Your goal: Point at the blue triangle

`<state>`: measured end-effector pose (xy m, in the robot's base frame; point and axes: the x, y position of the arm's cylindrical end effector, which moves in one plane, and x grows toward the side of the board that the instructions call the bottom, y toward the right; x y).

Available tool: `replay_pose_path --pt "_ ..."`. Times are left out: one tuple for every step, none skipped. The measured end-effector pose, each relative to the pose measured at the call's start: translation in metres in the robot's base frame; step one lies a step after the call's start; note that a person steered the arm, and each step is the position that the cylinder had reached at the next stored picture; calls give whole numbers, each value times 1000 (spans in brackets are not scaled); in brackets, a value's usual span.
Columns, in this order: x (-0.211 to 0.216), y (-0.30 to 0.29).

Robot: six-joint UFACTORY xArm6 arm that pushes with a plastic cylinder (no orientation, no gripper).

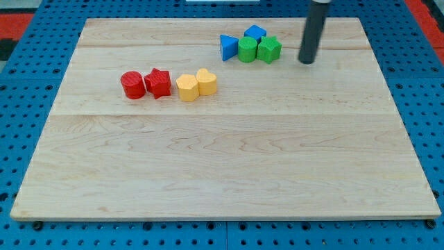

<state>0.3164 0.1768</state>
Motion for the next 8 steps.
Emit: replay_pose_path --pt "-30 25" --pt "-82 25" --pt "-122 3" --pt "-124 -67" --pt "-123 -138" --pt "-123 -161" --pt "-119 -165" --pt "-101 -168"
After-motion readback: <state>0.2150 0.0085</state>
